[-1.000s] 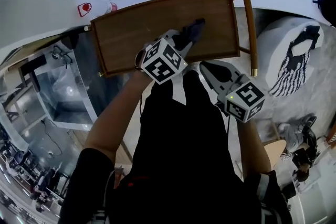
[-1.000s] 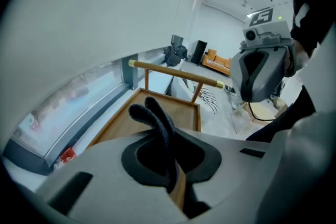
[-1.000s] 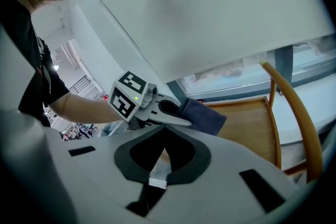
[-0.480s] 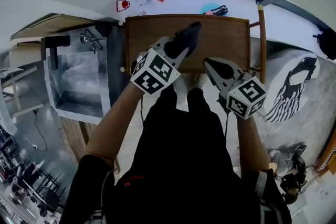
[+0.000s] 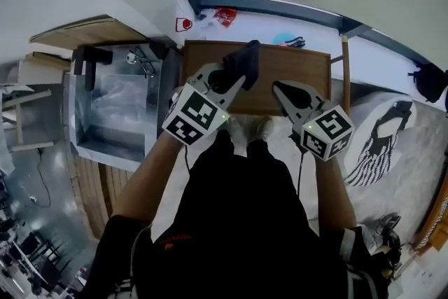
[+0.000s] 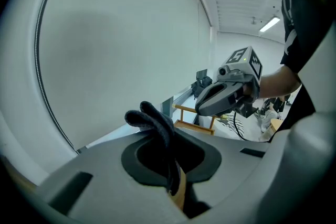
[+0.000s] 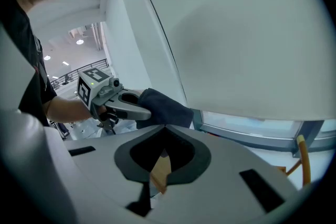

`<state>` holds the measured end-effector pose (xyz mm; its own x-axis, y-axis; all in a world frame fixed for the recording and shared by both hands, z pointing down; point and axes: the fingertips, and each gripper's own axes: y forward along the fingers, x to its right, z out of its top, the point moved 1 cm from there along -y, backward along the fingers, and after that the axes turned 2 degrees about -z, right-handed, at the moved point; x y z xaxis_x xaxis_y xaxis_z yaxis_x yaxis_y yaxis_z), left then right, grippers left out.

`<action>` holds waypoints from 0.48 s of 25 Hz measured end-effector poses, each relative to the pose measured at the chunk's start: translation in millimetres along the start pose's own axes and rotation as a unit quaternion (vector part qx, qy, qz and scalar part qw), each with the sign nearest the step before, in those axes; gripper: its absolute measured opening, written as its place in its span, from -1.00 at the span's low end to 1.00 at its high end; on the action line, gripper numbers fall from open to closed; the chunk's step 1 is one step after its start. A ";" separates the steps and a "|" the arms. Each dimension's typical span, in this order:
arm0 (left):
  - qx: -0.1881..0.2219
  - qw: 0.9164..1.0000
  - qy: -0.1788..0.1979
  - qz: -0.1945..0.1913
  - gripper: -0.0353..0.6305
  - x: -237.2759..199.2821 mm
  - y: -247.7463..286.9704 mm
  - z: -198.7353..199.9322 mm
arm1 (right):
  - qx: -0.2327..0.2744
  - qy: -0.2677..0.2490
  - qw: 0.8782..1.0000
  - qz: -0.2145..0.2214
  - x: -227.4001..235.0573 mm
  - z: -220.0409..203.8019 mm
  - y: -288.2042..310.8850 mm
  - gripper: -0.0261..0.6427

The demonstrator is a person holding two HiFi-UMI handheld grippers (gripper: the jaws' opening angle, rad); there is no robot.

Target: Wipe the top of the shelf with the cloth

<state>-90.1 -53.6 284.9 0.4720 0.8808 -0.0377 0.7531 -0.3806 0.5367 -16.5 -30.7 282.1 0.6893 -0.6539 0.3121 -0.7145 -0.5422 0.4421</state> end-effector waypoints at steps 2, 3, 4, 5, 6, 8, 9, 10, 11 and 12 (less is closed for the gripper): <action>0.012 1.000 0.001 0.007 -0.78 -1.0 -10.9 7.1 | 0.008 -0.011 1.000 -0.003 -3.5 11.7 -0.6 -0.91; 0.017 1.000 0.001 0.009 -0.78 -1.4 -15.5 10.3 | 0.012 -0.016 1.000 -0.003 -5.4 18.0 -1.0 -0.91; 0.021 1.000 0.002 0.011 -0.78 -1.7 -19.7 13.3 | 0.017 -0.022 1.000 -0.004 -7.6 24.4 -1.3 -0.91; 0.025 1.000 0.003 0.013 -0.78 -2.0 -23.7 15.9 | 0.022 -0.026 0.999 -0.004 -10.0 30.9 -1.5 -0.91; 0.029 0.999 0.004 0.015 -0.78 -2.3 -27.6 18.6 | 0.027 -0.031 0.999 -0.004 -12.7 37.3 -1.6 -0.91; 0.037 0.999 0.006 0.020 -0.78 -3.0 -35.2 24.5 | 0.037 -0.040 0.999 -0.004 -17.8 49.4 -2.6 -0.91; 0.042 0.999 0.008 0.022 -0.78 -3.4 -38.7 28.0 | 0.042 -0.044 0.998 -0.004 -19.9 55.1 -3.6 -0.91; 0.047 0.999 0.011 0.025 -0.78 -4.1 -42.0 31.8 | 0.046 -0.049 0.998 -0.005 -21.6 60.6 -4.6 -0.91; 0.052 0.998 0.014 0.028 -0.78 -5.2 -45.2 35.8 | 0.051 -0.053 0.997 -0.006 -22.8 65.9 -5.4 -0.91; 0.057 0.998 0.017 0.030 -0.78 -6.6 -48.4 40.0 | 0.056 -0.058 0.997 -0.006 -23.6 71.3 -6.0 -0.91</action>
<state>-111.4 -52.2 225.5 0.5043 0.8633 0.0211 0.7714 -0.4613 0.4384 -37.0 -49.7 212.1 0.6848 -0.6992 0.2054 -0.7190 -0.6023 0.3469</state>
